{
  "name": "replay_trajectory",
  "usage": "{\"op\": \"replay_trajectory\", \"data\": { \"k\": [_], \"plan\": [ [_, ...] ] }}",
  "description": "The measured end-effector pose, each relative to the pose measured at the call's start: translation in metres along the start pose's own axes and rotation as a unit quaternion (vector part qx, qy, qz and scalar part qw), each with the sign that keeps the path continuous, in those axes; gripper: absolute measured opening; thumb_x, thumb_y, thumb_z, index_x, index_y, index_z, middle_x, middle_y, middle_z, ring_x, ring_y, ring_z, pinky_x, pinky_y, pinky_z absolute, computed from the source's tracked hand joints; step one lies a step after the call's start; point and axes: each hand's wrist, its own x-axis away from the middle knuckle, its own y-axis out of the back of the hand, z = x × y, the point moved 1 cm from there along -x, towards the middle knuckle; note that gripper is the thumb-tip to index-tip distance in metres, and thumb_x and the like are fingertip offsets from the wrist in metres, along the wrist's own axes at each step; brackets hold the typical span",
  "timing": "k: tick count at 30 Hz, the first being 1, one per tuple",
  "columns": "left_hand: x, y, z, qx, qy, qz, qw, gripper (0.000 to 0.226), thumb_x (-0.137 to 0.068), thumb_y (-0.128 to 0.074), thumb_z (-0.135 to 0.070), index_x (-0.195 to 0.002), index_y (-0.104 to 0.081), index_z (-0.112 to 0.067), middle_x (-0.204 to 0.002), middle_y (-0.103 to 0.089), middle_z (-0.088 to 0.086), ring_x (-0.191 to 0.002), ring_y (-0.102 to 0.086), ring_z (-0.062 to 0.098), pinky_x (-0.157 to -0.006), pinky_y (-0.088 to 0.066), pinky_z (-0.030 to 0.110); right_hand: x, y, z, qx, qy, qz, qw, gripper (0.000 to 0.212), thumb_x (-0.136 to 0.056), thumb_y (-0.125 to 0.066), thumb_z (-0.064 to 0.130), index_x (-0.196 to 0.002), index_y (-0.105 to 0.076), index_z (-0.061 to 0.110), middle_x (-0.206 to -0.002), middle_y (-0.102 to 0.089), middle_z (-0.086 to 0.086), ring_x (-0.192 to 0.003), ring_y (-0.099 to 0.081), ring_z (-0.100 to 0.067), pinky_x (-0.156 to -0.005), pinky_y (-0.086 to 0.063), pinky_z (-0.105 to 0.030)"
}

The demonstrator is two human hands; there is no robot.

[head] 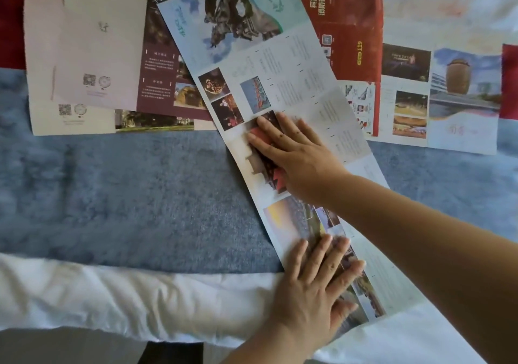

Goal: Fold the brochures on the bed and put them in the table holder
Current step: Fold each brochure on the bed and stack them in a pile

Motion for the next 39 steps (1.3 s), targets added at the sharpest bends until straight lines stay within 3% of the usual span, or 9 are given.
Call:
{"op": "replay_trajectory", "data": {
  "k": [5, 11, 17, 21, 24, 30, 33, 37, 39],
  "plan": [
    [0.0, 0.002, 0.004, 0.002, -0.003, -0.02, 1.0, 0.065, -0.103, -0.025, -0.063, -0.162, -0.021, -0.037, -0.173, -0.006, 0.003, -0.159, -0.006, 0.03, -0.122, -0.009, 0.055, 0.001, -0.005, -0.001, 0.012, -0.018, -0.013, 1.0, 0.072, -0.093, -0.021, 0.035, -0.161, -0.002, 0.047, -0.171, 0.006, 0.016, -0.158, 0.011, -0.019, -0.127, 0.002, -0.05],
    [0.019, 0.008, 0.043, -0.07, -0.045, 0.01, 0.997, 0.067, -0.103, -0.017, -0.063, -0.164, -0.014, -0.034, -0.173, -0.001, 0.0, -0.159, -0.002, 0.027, -0.123, -0.002, 0.056, 0.004, -0.003, 0.005, 0.028, -0.083, -0.043, 0.995, 0.065, -0.1, -0.025, 0.041, -0.163, -0.01, 0.039, -0.172, -0.004, 0.011, -0.159, -0.002, -0.021, -0.125, -0.005, -0.057],
    [0.052, 0.031, 0.117, -0.117, -0.057, 0.018, 0.991, 0.065, -0.106, -0.01, -0.06, -0.163, -0.02, -0.031, -0.172, -0.009, -0.005, -0.159, -0.003, 0.024, -0.125, 0.004, 0.058, 0.001, 0.006, 0.009, -0.016, -0.172, -0.051, 0.984, 0.061, -0.107, -0.014, 0.05, -0.162, 0.009, 0.036, -0.17, 0.015, 0.013, -0.157, 0.017, -0.02, -0.125, 0.008, -0.054],
    [0.066, 0.058, 0.177, -0.137, -0.034, 0.015, 0.99, 0.067, -0.106, -0.018, -0.063, -0.162, -0.024, -0.028, -0.171, -0.014, -0.004, -0.159, -0.009, 0.025, -0.124, -0.003, 0.06, -0.007, 0.006, 0.005, -0.023, -0.217, -0.061, 0.974, 0.063, -0.105, -0.007, 0.058, -0.162, 0.012, 0.038, -0.169, 0.017, 0.015, -0.156, 0.019, -0.021, -0.125, 0.011, -0.051],
    [0.07, 0.074, 0.215, -0.18, -0.013, 0.018, 0.983, 0.068, -0.105, -0.015, -0.064, -0.163, -0.016, -0.028, -0.172, -0.008, -0.005, -0.159, -0.001, 0.026, -0.125, -0.002, 0.06, -0.013, 0.002, 0.004, -0.013, -0.235, -0.051, 0.97, 0.069, -0.102, -0.002, 0.065, -0.161, 0.014, 0.036, -0.17, 0.018, 0.01, -0.155, 0.024, -0.022, -0.125, 0.013, -0.051],
    [0.066, 0.111, 0.276, -0.177, 0.131, 0.004, 0.976, 0.07, -0.102, -0.015, -0.06, -0.162, -0.027, -0.026, -0.167, -0.026, -0.007, -0.155, -0.025, 0.028, -0.123, -0.009, 0.06, -0.01, -0.004, 0.017, -0.024, -0.256, -0.073, 0.964, 0.069, -0.103, -0.012, 0.064, -0.163, 0.006, 0.034, -0.172, 0.007, -0.002, -0.157, 0.018, -0.027, -0.125, 0.013, -0.05],
    [0.054, 0.118, 0.292, -0.168, 0.185, -0.011, 0.968, 0.072, -0.101, 0.0, -0.062, -0.163, -0.017, -0.029, -0.169, -0.012, -0.012, -0.157, -0.017, 0.027, -0.125, -0.002, 0.059, 0.001, -0.011, 0.036, -0.028, -0.252, -0.066, 0.965, 0.07, -0.104, -0.014, 0.064, -0.163, 0.005, 0.034, -0.172, 0.006, -0.008, -0.157, 0.017, -0.029, -0.124, 0.016, -0.047],
    [0.042, 0.112, 0.295, -0.118, 0.22, -0.078, 0.965, 0.072, -0.097, 0.012, -0.065, -0.16, 0.018, -0.033, -0.165, 0.025, -0.02, -0.157, 0.013, 0.029, -0.125, 0.01, 0.056, 0.017, -0.025, 0.058, -0.025, -0.253, -0.061, 0.965, 0.071, -0.103, -0.013, 0.065, -0.164, 0.003, 0.032, -0.169, -0.004, -0.021, -0.157, 0.011, -0.032, -0.123, 0.018, -0.046],
    [0.042, 0.11, 0.296, -0.092, 0.216, -0.086, 0.968, 0.072, -0.096, 0.012, -0.066, -0.159, 0.023, -0.033, -0.164, 0.03, -0.02, -0.154, 0.021, 0.032, -0.125, 0.011, 0.055, 0.019, -0.031, 0.063, -0.024, -0.255, -0.069, 0.964, 0.071, -0.103, -0.012, 0.065, -0.164, 0.001, 0.029, -0.167, -0.006, -0.024, -0.157, 0.01, -0.034, -0.124, 0.014, -0.048]
  ]
}}
